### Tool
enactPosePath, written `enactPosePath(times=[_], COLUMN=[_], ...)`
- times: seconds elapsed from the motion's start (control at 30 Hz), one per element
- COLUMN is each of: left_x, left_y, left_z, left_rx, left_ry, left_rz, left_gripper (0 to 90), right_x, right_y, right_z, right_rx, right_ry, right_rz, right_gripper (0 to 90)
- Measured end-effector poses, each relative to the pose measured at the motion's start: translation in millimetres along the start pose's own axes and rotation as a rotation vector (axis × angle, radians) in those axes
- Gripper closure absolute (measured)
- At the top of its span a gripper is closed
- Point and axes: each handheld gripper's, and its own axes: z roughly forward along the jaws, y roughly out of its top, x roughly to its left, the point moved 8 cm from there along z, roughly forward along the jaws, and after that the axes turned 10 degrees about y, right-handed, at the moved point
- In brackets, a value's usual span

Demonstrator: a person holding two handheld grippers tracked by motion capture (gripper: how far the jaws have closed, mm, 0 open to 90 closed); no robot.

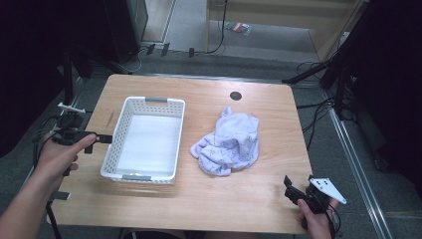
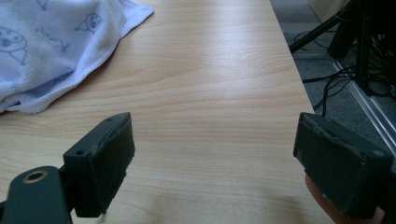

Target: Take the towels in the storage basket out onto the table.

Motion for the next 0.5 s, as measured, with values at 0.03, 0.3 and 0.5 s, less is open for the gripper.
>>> enactPosePath(times=[0.03,0.3,0.5], left_x=[1.3,10.6,21.8], left_y=[-2.5,-36.0,-63.9], left_z=[-0.8,-6.6,-13.6], left_rx=[-0.014,-0.161,-0.330], left_ry=[0.000,-0.060,-0.073], left_rz=[-0.004,-0.073,-0.090], left_gripper=[0.0,0.0,0.0], right_x=[-0.7,-1.5,-2.6], right_y=[0.0,0.2,0.3], right_z=[0.1,-0.2,-0.6], right_rx=[0.002,-0.002,-0.007], right_ry=[-0.003,-0.011,-0.018], right_rz=[0.003,0.012,0.020], right_gripper=[12.7,12.7,12.7])
